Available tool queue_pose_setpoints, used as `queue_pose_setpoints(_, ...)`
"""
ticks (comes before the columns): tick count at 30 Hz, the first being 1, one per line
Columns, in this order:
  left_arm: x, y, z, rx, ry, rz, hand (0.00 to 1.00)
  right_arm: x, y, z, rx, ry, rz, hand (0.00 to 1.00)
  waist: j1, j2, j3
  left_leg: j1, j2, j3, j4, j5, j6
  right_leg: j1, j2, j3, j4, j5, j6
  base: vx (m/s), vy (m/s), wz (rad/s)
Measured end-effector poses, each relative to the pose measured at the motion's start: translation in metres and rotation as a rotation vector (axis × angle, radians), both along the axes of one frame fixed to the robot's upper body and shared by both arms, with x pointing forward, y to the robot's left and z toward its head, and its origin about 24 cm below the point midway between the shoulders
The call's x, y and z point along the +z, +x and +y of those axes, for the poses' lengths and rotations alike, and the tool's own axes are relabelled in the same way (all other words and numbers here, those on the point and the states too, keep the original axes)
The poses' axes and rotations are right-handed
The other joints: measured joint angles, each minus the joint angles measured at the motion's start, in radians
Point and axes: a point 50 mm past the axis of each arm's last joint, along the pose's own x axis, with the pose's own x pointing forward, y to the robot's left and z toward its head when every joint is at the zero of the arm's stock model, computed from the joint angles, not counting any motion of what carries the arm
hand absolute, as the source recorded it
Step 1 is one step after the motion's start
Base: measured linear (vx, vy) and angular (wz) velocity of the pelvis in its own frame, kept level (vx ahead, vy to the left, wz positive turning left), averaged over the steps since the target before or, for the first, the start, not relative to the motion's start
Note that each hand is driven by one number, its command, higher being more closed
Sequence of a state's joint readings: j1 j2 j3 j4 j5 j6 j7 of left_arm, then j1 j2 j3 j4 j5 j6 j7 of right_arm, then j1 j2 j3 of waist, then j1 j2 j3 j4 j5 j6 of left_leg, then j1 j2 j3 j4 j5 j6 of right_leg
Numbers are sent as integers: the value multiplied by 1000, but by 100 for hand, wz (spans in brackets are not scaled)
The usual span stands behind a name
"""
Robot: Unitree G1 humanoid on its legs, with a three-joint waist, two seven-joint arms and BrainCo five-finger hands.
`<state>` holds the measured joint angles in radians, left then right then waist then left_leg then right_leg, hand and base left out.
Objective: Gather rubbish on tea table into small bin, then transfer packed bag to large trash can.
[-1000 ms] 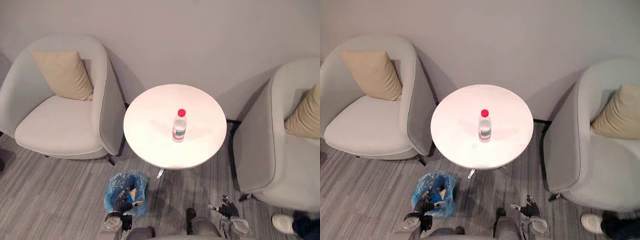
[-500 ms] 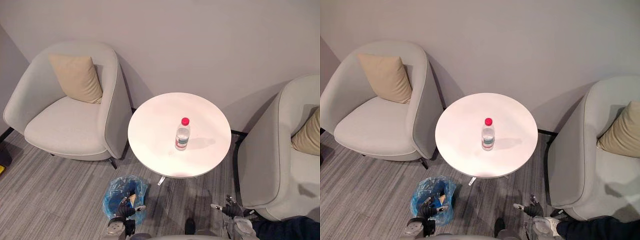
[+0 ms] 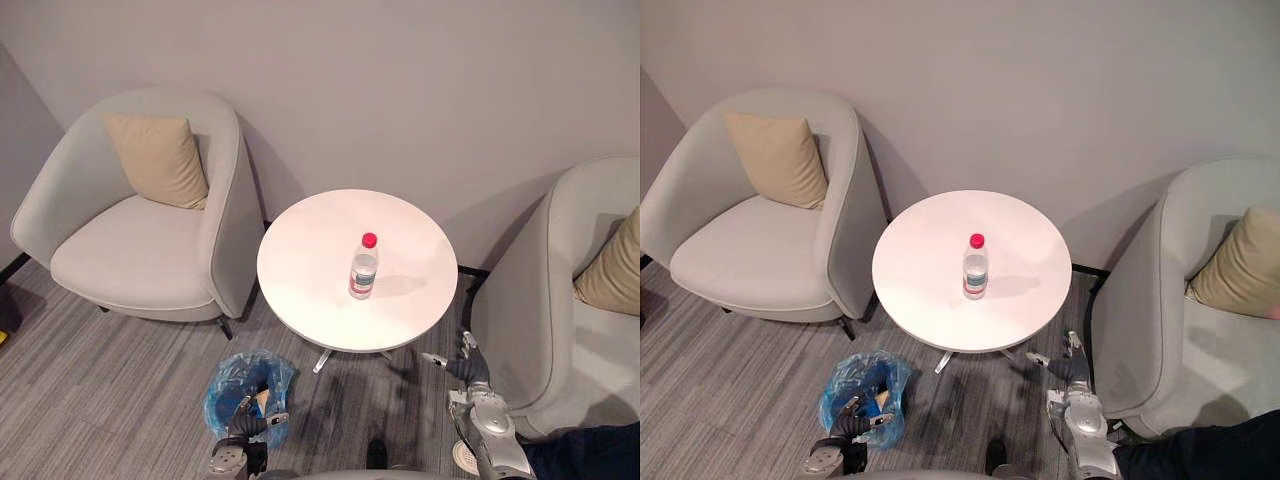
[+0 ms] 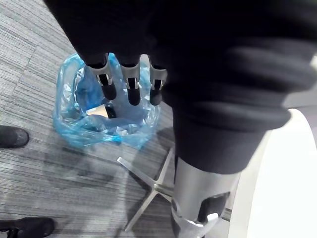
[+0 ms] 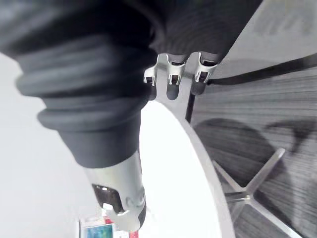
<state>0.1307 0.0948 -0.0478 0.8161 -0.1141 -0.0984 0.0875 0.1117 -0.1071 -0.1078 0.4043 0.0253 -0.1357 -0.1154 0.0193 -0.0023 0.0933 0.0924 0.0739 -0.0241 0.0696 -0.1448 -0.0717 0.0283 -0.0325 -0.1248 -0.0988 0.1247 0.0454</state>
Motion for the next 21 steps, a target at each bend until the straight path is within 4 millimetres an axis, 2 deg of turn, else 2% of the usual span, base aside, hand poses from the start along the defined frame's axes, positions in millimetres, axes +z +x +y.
queue_pose_setpoints(5,1,-1,1,0,1,-3,0,8,12,3,18,-2,-44,0,0,-3,-2,-5,-6,-4,-3,2,4,-4,-1,-8,0,-1,2,46,30,4)
queue_pose_setpoints(14,2,1,7,-20,9,-12,0,37,52,15,97,-36,-164,0,14,-5,-3,-51,-19,-37,-2,14,15,-35,-14,-49,0,-1,2,-1,9,11)
queue_pose_setpoints(19,2,-1,6,-28,10,-7,0,51,77,24,140,-38,-205,0,32,-5,26,-90,-29,-68,-4,37,15,-56,-26,-78,0,3,1,-65,-7,22)
queue_pose_setpoints(21,2,-1,4,-39,8,-7,0,56,83,26,142,-43,-225,0,31,-3,41,-111,-34,-86,-10,52,15,-69,-32,-95,0,5,1,-81,-25,26)
